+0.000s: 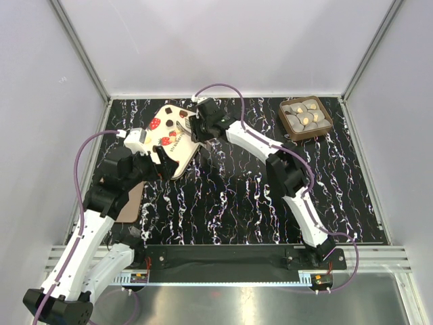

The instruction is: Pack the chocolate

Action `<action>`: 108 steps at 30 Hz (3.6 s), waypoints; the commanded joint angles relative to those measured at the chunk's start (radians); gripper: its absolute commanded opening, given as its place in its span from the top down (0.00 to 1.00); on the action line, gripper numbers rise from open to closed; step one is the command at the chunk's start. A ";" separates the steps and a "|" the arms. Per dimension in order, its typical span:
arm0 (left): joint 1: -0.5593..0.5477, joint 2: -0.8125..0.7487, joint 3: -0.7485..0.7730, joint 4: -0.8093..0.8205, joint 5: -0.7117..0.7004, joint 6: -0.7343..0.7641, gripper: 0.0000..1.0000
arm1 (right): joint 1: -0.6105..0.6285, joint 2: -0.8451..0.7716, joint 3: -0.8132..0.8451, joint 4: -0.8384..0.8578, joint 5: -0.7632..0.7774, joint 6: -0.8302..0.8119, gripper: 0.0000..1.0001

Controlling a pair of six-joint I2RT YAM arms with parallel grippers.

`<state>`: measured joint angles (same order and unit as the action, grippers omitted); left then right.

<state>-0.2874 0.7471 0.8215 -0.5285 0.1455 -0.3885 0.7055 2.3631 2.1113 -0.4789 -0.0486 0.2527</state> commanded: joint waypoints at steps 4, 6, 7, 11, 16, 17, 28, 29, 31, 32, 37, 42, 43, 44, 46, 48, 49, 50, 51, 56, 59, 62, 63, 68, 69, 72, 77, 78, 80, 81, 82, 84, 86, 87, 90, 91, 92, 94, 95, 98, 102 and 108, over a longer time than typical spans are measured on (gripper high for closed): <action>0.005 -0.015 0.007 0.044 -0.007 0.014 0.01 | 0.038 0.030 0.075 0.074 -0.031 -0.021 0.50; 0.005 -0.014 0.007 0.044 -0.007 0.014 0.01 | 0.048 0.047 0.079 0.068 -0.022 -0.021 0.50; 0.005 -0.012 0.007 0.045 -0.007 0.014 0.01 | 0.049 0.050 0.079 0.068 -0.022 -0.023 0.50; 0.005 -0.011 0.007 0.044 -0.009 0.014 0.01 | 0.057 0.067 0.079 0.049 0.013 -0.035 0.50; 0.005 -0.012 0.005 0.044 -0.009 0.013 0.01 | 0.063 0.064 0.062 0.033 0.068 -0.055 0.51; 0.005 -0.011 0.005 0.044 -0.011 0.013 0.01 | 0.065 0.064 0.064 0.030 0.081 -0.061 0.52; 0.005 -0.012 0.005 0.041 -0.015 0.014 0.01 | 0.065 0.019 0.067 -0.006 0.130 -0.112 0.65; 0.005 -0.012 0.007 0.041 -0.017 0.013 0.01 | 0.065 0.010 0.055 -0.006 0.133 -0.115 0.65; 0.005 -0.014 0.007 0.041 -0.018 0.013 0.01 | 0.063 -0.022 0.042 -0.006 0.139 -0.112 0.66; 0.005 -0.014 0.005 0.044 -0.017 0.014 0.01 | 0.063 -0.033 0.030 -0.001 0.135 -0.113 0.67; 0.005 -0.005 0.007 0.041 -0.018 0.016 0.01 | 0.048 -0.108 -0.005 0.016 0.078 -0.072 0.68; 0.005 -0.005 0.005 0.038 -0.027 0.016 0.01 | 0.008 -0.179 -0.004 -0.023 0.052 -0.043 0.68; 0.005 -0.005 0.002 0.038 -0.027 0.016 0.01 | -0.017 -0.211 -0.010 -0.033 0.052 -0.036 0.69; 0.005 -0.006 0.004 0.038 -0.027 0.016 0.01 | -0.030 -0.229 -0.016 -0.055 0.050 -0.032 0.68; 0.005 -0.006 0.002 0.036 -0.027 0.016 0.01 | -0.066 -0.287 -0.031 -0.082 0.050 -0.026 0.69; 0.005 -0.006 0.002 0.036 -0.027 0.016 0.01 | -0.127 -0.356 -0.072 -0.119 0.056 -0.024 0.69; 0.005 -0.008 0.002 0.036 -0.027 0.016 0.01 | -0.145 -0.378 -0.092 -0.127 0.079 -0.027 0.69; 0.005 -0.006 0.002 0.036 -0.027 0.014 0.01 | -0.193 -0.405 -0.141 -0.141 0.087 -0.029 0.69; 0.005 -0.006 0.001 0.036 -0.027 0.014 0.01 | -0.214 -0.459 -0.172 -0.142 0.101 -0.035 0.69; 0.005 -0.005 0.002 0.039 -0.021 0.014 0.01 | -0.346 -0.620 -0.394 -0.130 0.119 -0.050 0.69; 0.005 -0.003 0.002 0.039 -0.020 0.014 0.01 | -0.434 -0.697 -0.488 -0.132 0.122 -0.062 0.68; 0.005 0.003 0.001 0.041 -0.017 0.014 0.01 | -0.520 -0.735 -0.547 -0.135 0.122 -0.072 0.68; 0.005 0.005 0.001 0.041 -0.015 0.014 0.01 | -0.561 -0.740 -0.557 -0.136 0.107 -0.069 0.68; 0.005 0.008 0.002 0.039 -0.018 0.014 0.01 | -0.630 -0.713 -0.568 -0.170 0.062 -0.073 0.68; 0.005 0.009 0.001 0.039 -0.020 0.014 0.01 | -0.638 -0.697 -0.568 -0.171 0.061 -0.072 0.68; 0.005 0.009 0.001 0.039 -0.027 0.014 0.01 | -0.670 -0.674 -0.579 -0.161 0.052 -0.052 0.67; 0.005 0.009 0.001 0.036 -0.027 0.016 0.01 | -0.698 -0.642 -0.599 -0.132 0.015 -0.030 0.67; 0.005 0.011 0.001 0.036 -0.027 0.016 0.01 | -0.699 -0.639 -0.605 -0.129 0.010 -0.029 0.67; 0.005 0.012 0.001 0.036 -0.027 0.016 0.01 | -0.699 -0.640 -0.622 -0.110 0.007 -0.021 0.67; 0.005 0.011 0.001 0.036 -0.027 0.016 0.01 | -0.699 -0.640 -0.631 -0.104 0.009 -0.020 0.66; 0.005 0.011 0.001 0.038 -0.027 0.016 0.01 | -0.699 -0.637 -0.636 -0.092 0.010 -0.017 0.66; 0.005 0.011 -0.001 0.036 -0.026 0.016 0.01 | -0.699 -0.624 -0.639 -0.084 0.010 -0.015 0.66; 0.005 0.009 0.001 0.036 -0.026 0.016 0.01 | -0.701 -0.611 -0.634 -0.082 0.016 -0.013 0.66; 0.005 0.008 0.001 0.036 -0.026 0.016 0.01 | -0.699 -0.608 -0.631 -0.082 0.018 -0.012 0.66; 0.005 0.006 0.001 0.036 -0.026 0.014 0.01 | -0.701 -0.602 -0.633 -0.060 0.020 -0.003 0.66; 0.005 0.006 0.001 0.036 -0.026 0.016 0.01 | -0.699 -0.599 -0.629 -0.052 0.019 -0.001 0.65; 0.005 0.008 0.001 0.036 -0.026 0.016 0.01 | -0.699 -0.594 -0.626 -0.050 0.019 0.000 0.65; 0.005 0.008 0.001 0.038 -0.026 0.016 0.01 | -0.699 -0.573 -0.611 -0.053 0.024 -0.001 0.64; 0.005 0.008 0.001 0.035 -0.026 0.016 0.01 | -0.699 -0.565 -0.608 -0.050 0.024 -0.007 0.64; 0.005 0.006 0.001 0.035 -0.026 0.016 0.01 | -0.699 -0.550 -0.599 -0.035 0.024 -0.010 0.63; 0.005 0.011 0.001 0.036 -0.026 0.016 0.01 | -0.699 -0.525 -0.582 -0.035 0.029 -0.018 0.63; 0.005 0.011 0.001 0.036 -0.026 0.016 0.01 | -0.701 -0.527 -0.603 -0.006 0.043 -0.024 0.60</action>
<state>-0.2878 0.7567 0.8215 -0.5289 0.1337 -0.3885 0.0101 1.8481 1.4792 -0.5426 -0.0185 0.2394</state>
